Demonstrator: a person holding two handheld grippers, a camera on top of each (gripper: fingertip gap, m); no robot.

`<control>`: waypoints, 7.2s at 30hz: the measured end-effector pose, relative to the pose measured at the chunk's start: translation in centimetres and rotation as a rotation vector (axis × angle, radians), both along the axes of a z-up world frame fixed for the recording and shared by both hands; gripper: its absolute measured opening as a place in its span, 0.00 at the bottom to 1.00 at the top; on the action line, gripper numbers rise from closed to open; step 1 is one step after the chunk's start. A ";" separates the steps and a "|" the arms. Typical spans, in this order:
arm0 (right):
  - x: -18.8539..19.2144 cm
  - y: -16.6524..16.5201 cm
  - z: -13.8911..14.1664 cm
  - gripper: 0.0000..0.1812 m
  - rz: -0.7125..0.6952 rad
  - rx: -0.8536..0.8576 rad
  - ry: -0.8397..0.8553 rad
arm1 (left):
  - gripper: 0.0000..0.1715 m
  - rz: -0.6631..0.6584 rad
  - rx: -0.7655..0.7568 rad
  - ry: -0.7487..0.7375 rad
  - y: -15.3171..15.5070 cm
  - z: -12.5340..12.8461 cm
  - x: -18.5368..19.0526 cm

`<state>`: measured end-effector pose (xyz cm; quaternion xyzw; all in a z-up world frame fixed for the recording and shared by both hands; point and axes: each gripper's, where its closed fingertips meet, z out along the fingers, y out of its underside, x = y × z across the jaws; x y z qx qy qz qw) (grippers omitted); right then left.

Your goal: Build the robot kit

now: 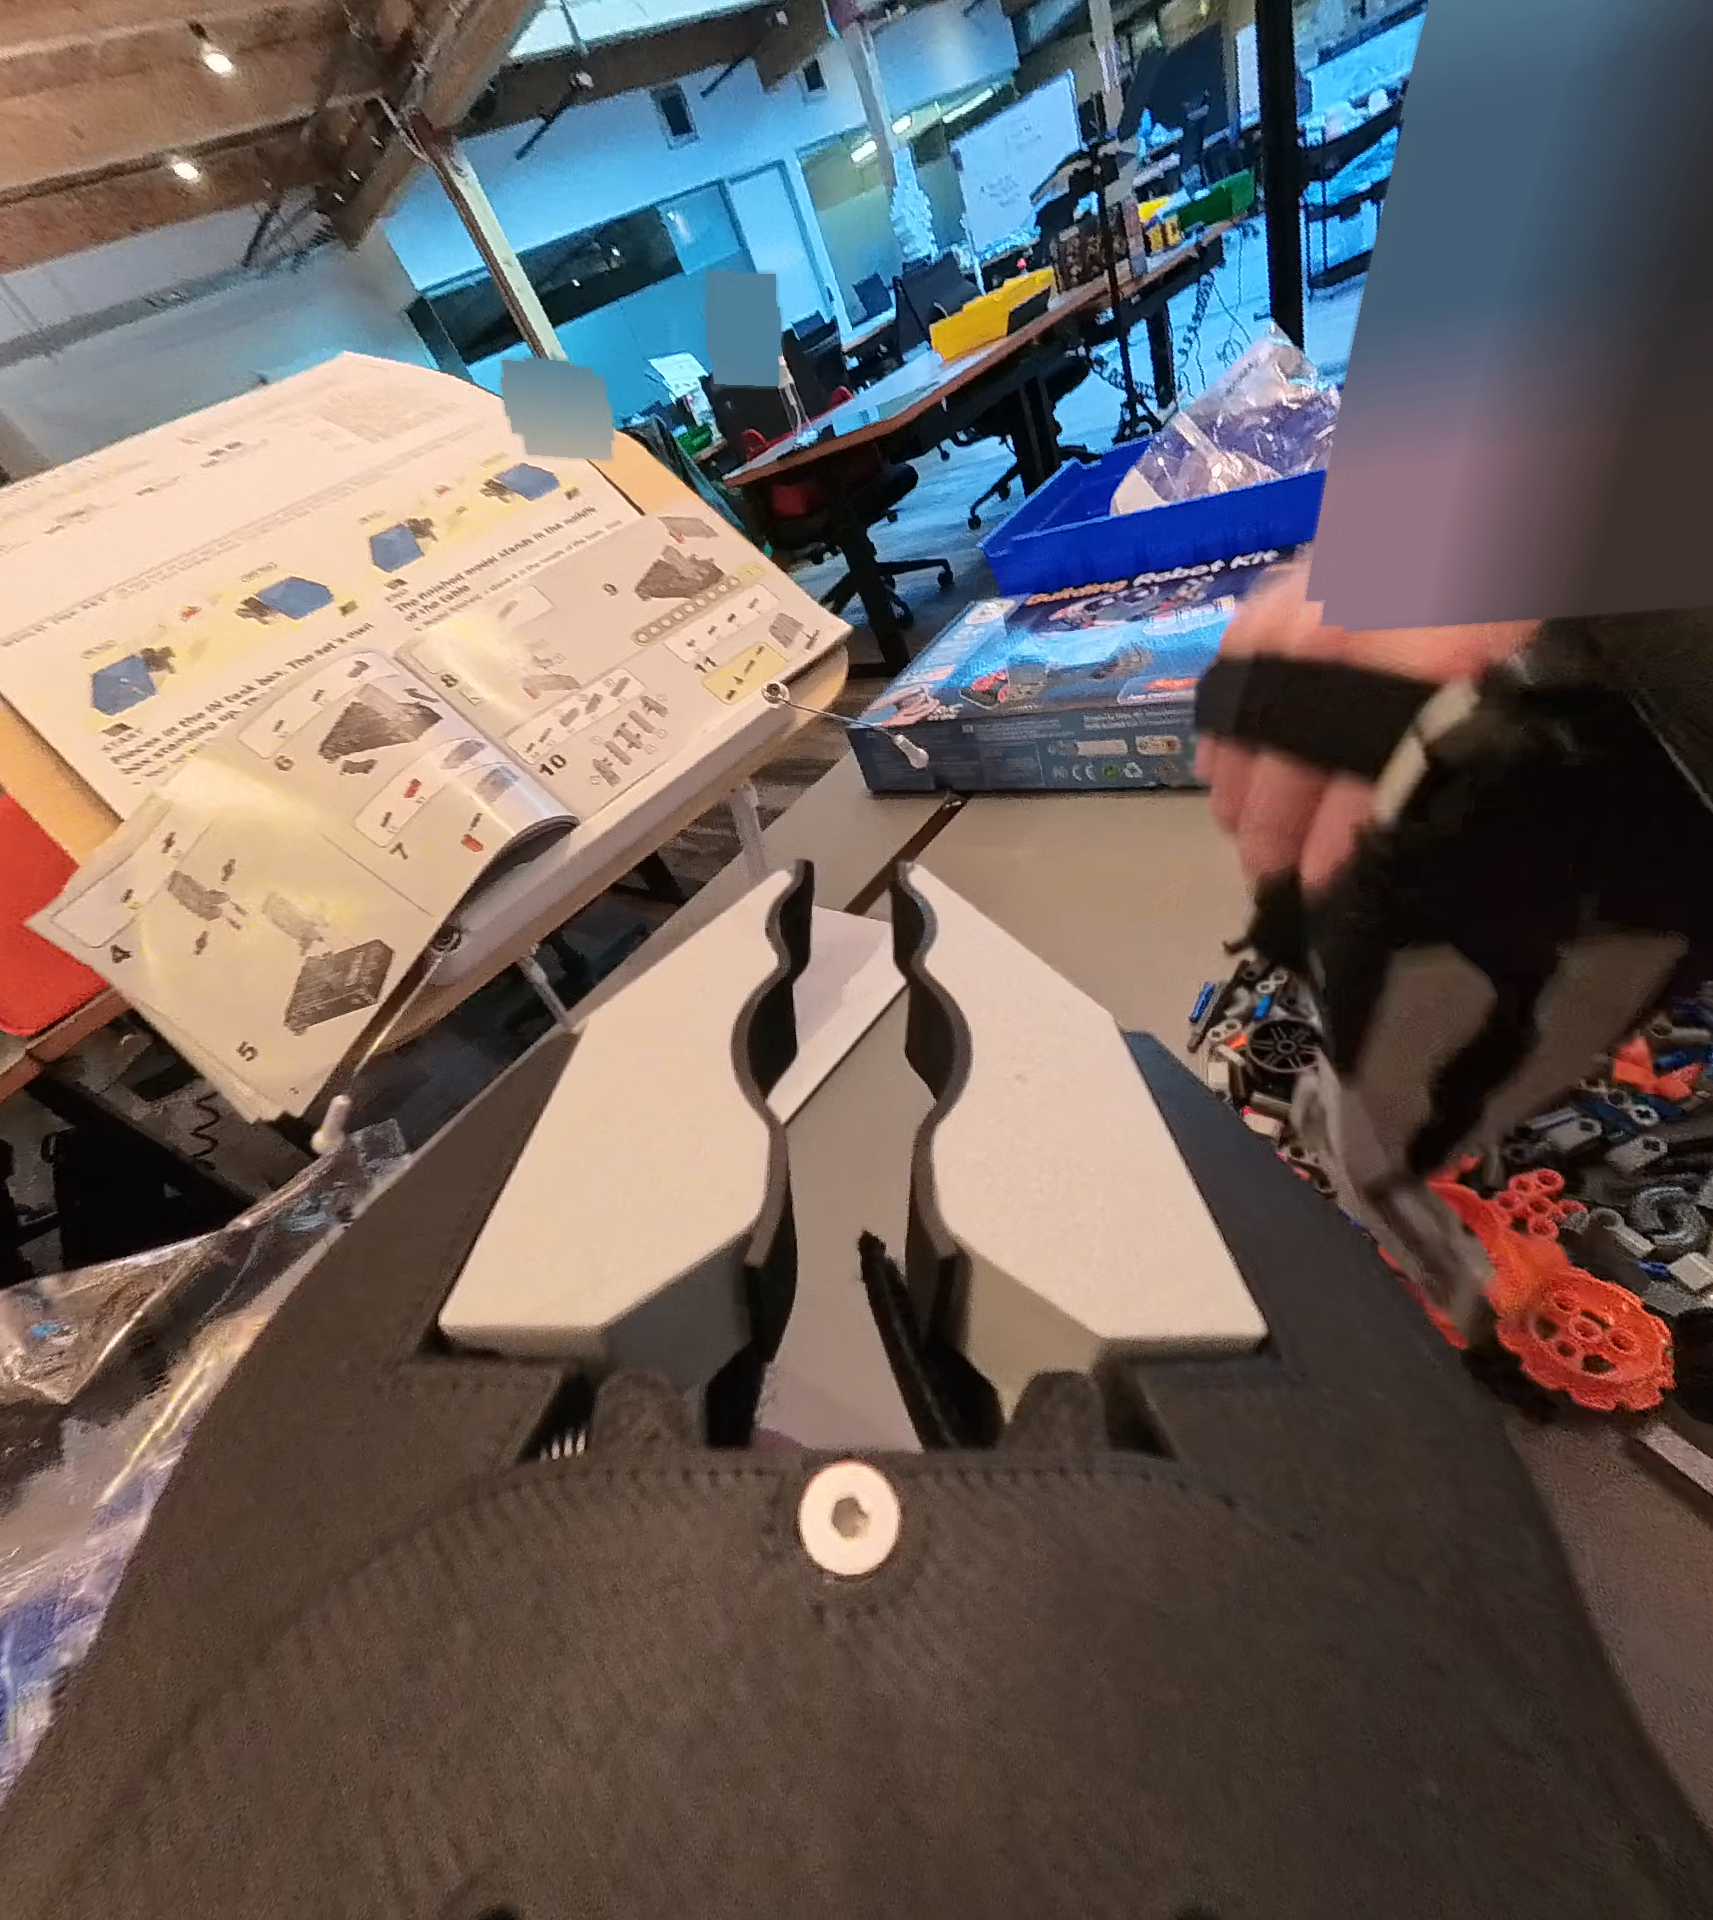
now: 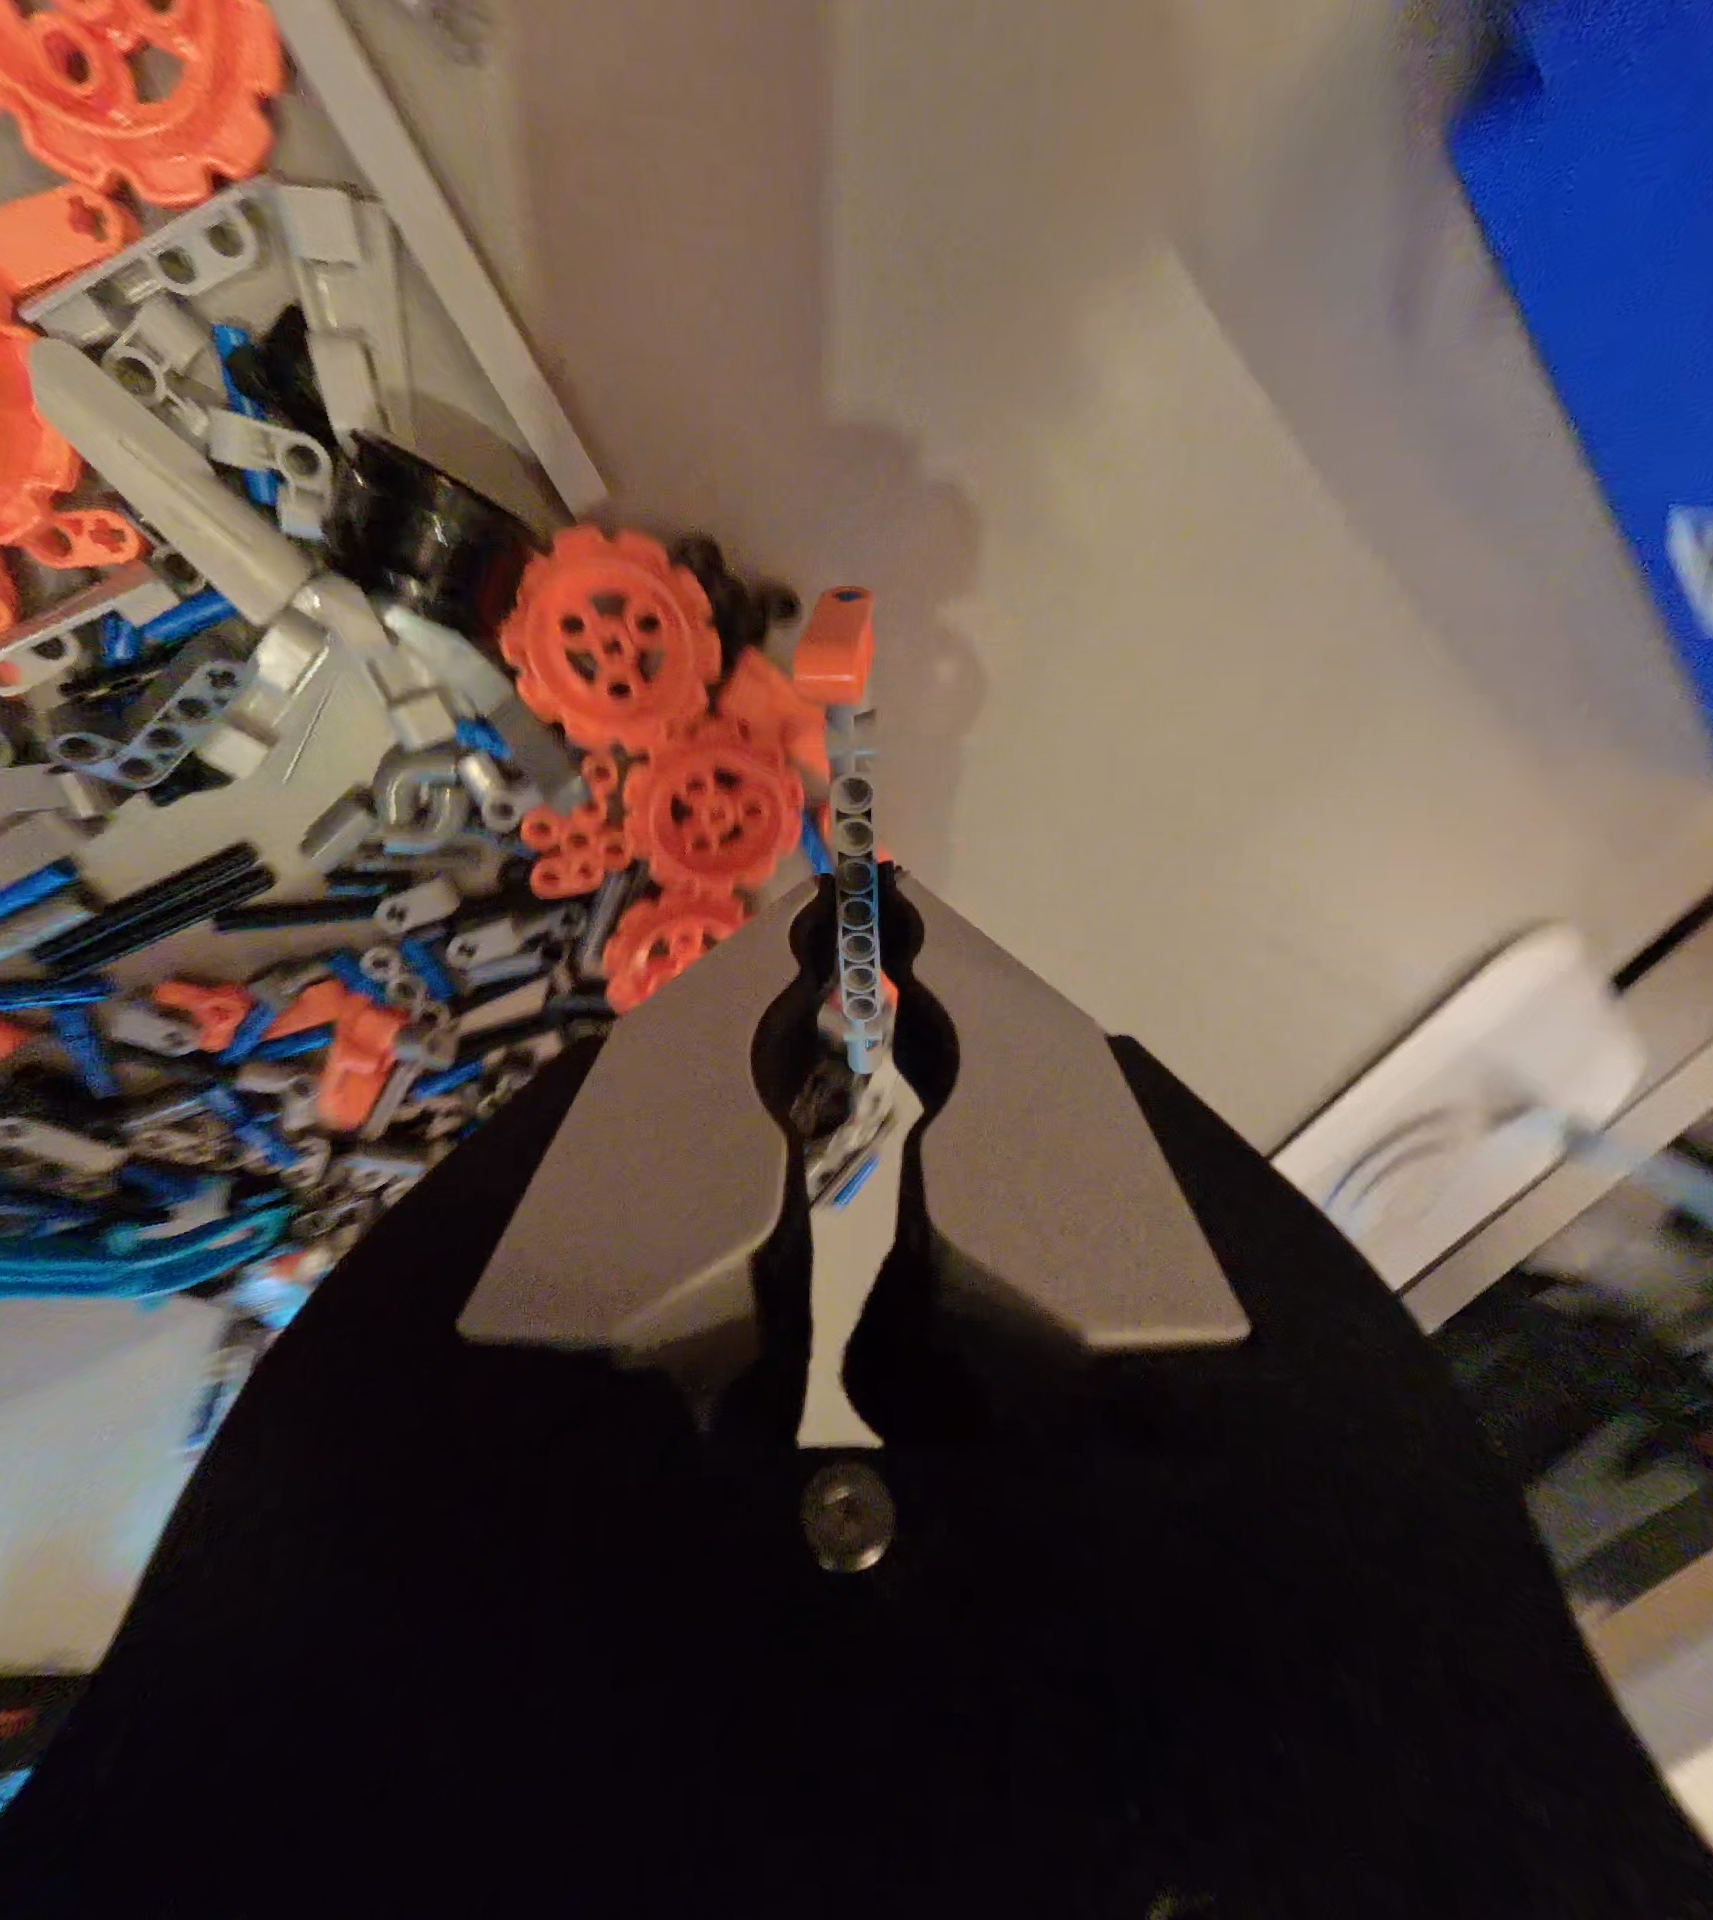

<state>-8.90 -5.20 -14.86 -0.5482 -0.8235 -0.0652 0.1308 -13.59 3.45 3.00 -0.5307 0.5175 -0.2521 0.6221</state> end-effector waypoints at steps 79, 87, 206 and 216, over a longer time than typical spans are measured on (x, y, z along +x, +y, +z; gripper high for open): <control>30.6 1.3 -3.2 0.03 -1.336 0.108 -0.222 | 0.07 -0.111 -0.050 0.164 -2.6 -6.6 5.1; 31.2 2.0 -3.2 0.03 -1.325 0.136 -0.211 | 0.07 -0.110 -0.054 0.162 -2.5 -6.6 5.0; 17.3 -20.6 -3.7 0.03 -0.626 -0.424 -0.191 | 0.07 -0.158 0.007 0.259 -4.8 -9.0 7.0; 17.0 -22.6 -2.9 0.03 -0.545 -0.475 -0.238 | 0.07 -0.157 0.013 0.260 -4.8 -8.9 7.0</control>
